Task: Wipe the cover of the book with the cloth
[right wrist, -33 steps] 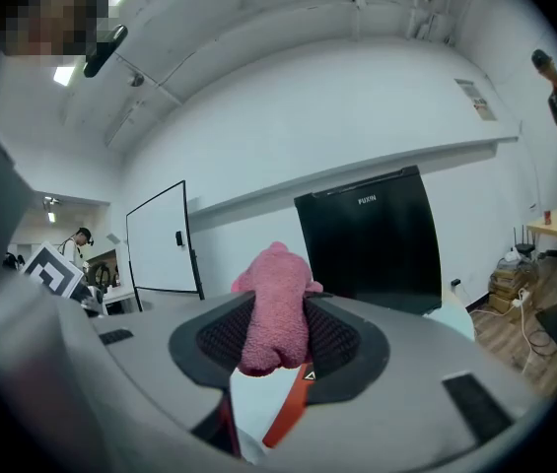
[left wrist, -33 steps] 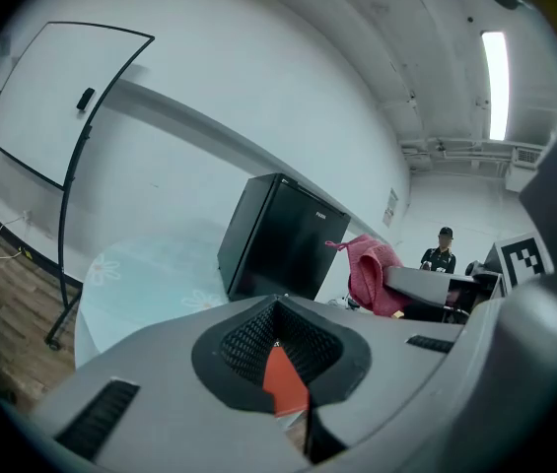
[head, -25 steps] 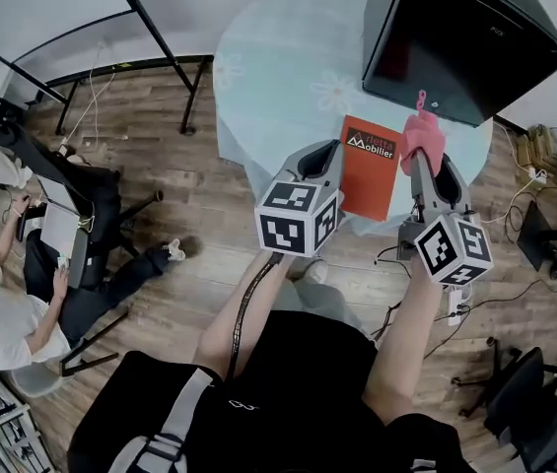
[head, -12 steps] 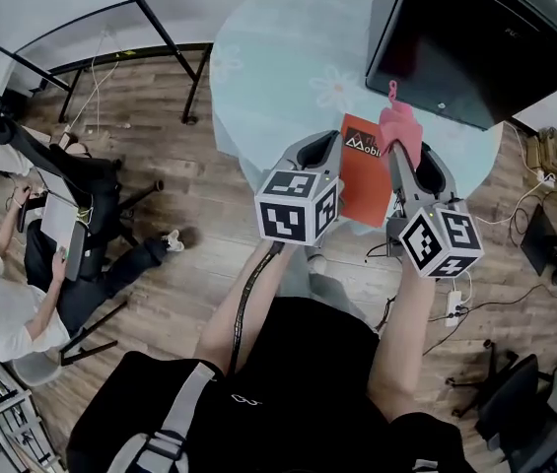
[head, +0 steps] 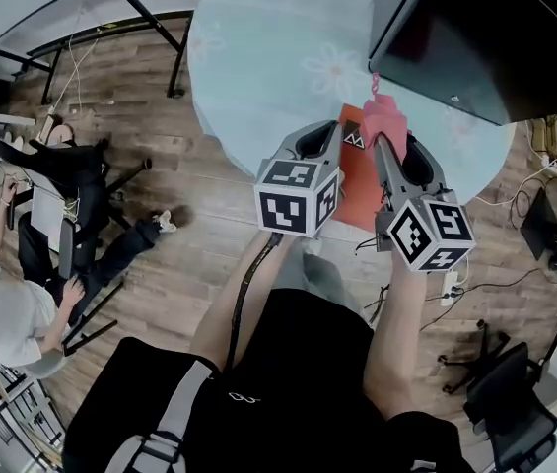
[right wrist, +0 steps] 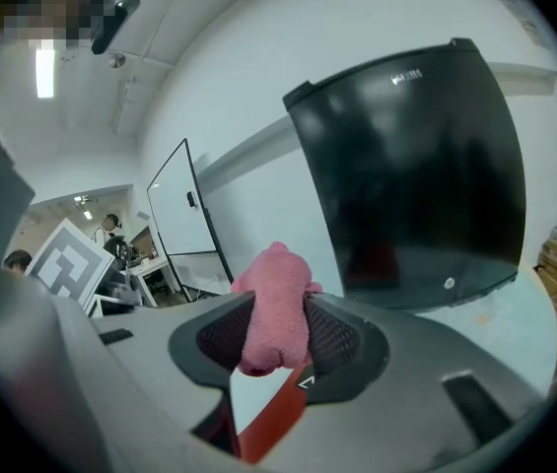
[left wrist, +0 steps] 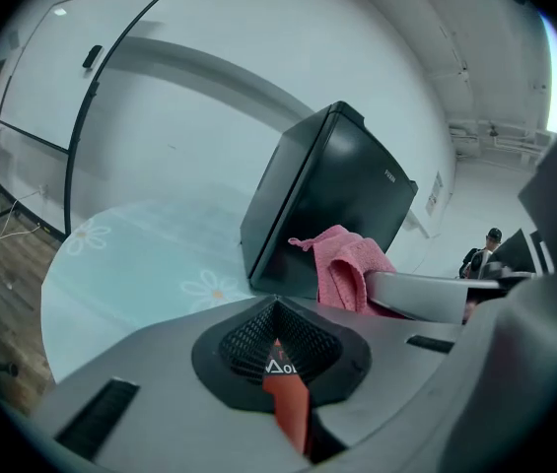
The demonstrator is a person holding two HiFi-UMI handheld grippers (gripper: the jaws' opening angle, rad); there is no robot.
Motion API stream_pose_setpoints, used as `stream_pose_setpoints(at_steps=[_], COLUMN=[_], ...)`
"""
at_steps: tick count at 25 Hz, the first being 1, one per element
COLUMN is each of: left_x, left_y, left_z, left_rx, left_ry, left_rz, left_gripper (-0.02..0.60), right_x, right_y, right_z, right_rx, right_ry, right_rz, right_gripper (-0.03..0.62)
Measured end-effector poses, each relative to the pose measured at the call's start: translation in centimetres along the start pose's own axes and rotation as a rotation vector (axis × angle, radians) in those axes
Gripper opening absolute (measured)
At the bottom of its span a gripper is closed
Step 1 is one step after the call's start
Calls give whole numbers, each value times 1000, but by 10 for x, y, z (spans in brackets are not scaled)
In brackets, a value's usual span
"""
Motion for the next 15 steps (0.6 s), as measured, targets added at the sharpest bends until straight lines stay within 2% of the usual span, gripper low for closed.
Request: stream_pose_setpoints(at_steps=[8,15], left_x=[-16,-24], left_y=[26,45], left_z=[-32,-45], left_rx=[5,26], left_ry=[90,152], left_rz=[42,52], left_gripper=[14,14], right_x=[-31,-49], right_y=[-10,-6], right_z=[-48,-79], right_rx=[-25,-17], right_ry=[121,187], right_rz=[-24,-55], right_gripper=[152,152])
Point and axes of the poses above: the fingertips, and each gripper's own axes: z backward along the fingers, y to its left, x out of its top, the point moved 7 cm from there along z, backward along the fingers, and after that the axes turned 12 degrees about -x, right-handed, at the moved point
